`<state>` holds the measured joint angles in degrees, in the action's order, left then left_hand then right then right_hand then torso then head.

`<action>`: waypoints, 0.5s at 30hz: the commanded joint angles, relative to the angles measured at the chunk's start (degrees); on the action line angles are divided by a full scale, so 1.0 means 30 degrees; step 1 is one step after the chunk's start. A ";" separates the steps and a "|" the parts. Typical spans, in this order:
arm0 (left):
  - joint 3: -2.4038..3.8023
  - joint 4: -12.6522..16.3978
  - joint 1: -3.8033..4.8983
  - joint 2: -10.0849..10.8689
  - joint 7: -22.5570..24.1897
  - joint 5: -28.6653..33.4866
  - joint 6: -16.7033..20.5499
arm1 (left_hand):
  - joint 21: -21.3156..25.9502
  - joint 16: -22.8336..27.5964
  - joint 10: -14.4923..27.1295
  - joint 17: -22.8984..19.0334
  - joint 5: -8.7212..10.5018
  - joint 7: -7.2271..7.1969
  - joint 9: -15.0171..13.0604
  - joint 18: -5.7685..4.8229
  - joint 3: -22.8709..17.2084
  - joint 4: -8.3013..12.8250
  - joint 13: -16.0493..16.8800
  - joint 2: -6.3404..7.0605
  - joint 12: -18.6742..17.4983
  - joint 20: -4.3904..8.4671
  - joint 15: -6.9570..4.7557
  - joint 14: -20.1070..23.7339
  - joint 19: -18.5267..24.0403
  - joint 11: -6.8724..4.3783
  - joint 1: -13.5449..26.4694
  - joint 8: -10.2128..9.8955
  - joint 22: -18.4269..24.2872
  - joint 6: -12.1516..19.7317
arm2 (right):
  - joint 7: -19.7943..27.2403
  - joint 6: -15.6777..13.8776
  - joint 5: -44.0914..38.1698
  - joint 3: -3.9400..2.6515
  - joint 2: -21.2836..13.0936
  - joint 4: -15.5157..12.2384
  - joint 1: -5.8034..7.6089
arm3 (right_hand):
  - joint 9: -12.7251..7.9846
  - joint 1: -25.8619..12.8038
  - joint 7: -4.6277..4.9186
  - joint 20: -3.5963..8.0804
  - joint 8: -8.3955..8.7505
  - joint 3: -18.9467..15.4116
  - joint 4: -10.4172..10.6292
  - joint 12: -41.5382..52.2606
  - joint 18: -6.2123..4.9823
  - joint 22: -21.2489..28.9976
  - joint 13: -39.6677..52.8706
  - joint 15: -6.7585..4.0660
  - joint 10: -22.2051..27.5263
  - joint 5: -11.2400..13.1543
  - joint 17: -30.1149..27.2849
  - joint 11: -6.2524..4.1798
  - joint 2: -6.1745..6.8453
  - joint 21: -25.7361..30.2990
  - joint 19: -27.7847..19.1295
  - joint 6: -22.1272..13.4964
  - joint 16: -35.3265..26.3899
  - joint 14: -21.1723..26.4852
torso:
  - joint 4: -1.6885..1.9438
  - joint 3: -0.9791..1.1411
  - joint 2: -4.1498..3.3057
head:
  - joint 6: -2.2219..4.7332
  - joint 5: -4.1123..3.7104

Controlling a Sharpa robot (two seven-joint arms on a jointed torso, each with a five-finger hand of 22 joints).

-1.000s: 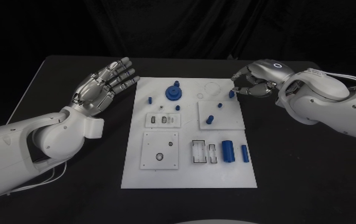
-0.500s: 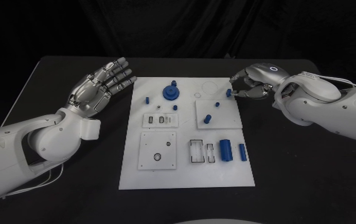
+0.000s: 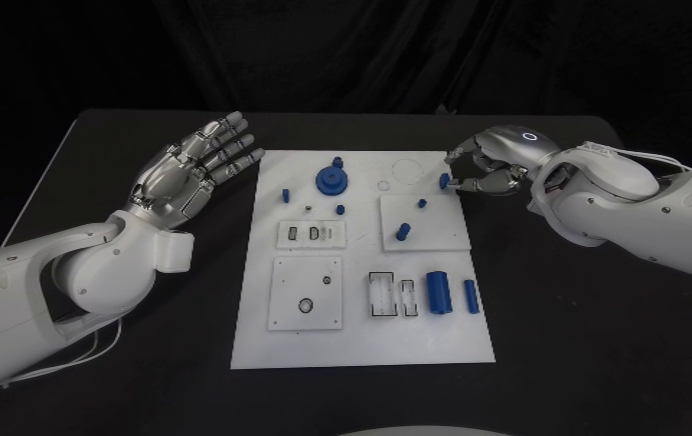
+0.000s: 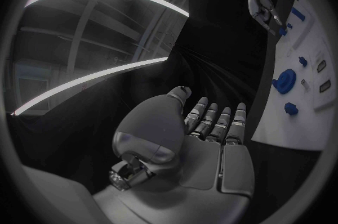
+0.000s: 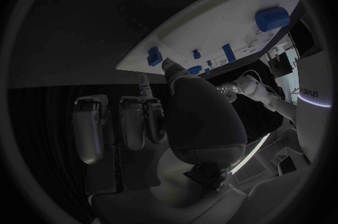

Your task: Assemble the parts on the task board

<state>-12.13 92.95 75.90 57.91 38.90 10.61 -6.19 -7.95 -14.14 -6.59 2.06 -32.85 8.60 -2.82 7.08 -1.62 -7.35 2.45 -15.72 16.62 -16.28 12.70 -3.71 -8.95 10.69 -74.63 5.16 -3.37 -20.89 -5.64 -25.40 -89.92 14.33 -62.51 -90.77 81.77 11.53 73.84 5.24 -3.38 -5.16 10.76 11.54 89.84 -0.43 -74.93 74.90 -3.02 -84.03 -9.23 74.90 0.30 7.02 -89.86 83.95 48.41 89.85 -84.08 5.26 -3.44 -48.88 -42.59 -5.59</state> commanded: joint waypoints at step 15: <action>0.0013 -0.0079 -0.0064 -0.0063 0.0465 -0.0016 -0.0454 | -0.0084 -0.0071 -0.0012 0.0030 -0.0110 0.0491 -0.0007 0.0148 -0.0123 -0.0020 0.0025 -0.0049 0.0111 -0.0114 0.0149 0.0004 -0.0032 0.0123 0.0181 0.0071 -0.0023 0.0026 | -0.0472 -0.0196 -0.0012 -0.0009 0.0457 0.0339 -0.0206 | 0.0071 0.1297 0.0138 -0.0040 -0.0092 -0.0037 0.0036 0.0052 0.0144 -0.5022 0.5032 0.0048 -0.1989 -0.1105 0.5033 0.0075 -0.0035 -0.0047 0.2018 0.0183 0.0049 -0.1972 | -0.0015 0.0007 0.0006 | -0.0085 0.0073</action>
<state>-12.15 92.70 75.82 57.81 38.90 10.63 -6.46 -7.95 -14.14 -6.59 2.06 -32.84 8.60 -2.82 7.08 -1.62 -7.35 2.44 -15.72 16.62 -16.28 12.70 -3.71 -8.95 10.68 -74.63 5.16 -3.36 -20.89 -5.74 -25.40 -89.86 14.32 -61.16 -89.81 81.32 11.65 77.00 5.45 -3.38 -5.16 10.76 11.54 89.84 -0.44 -74.92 74.91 -3.02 -84.03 -12.36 74.90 0.30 6.86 -89.86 83.95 48.62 89.85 -84.08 5.23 -3.43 -48.87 -42.80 -5.40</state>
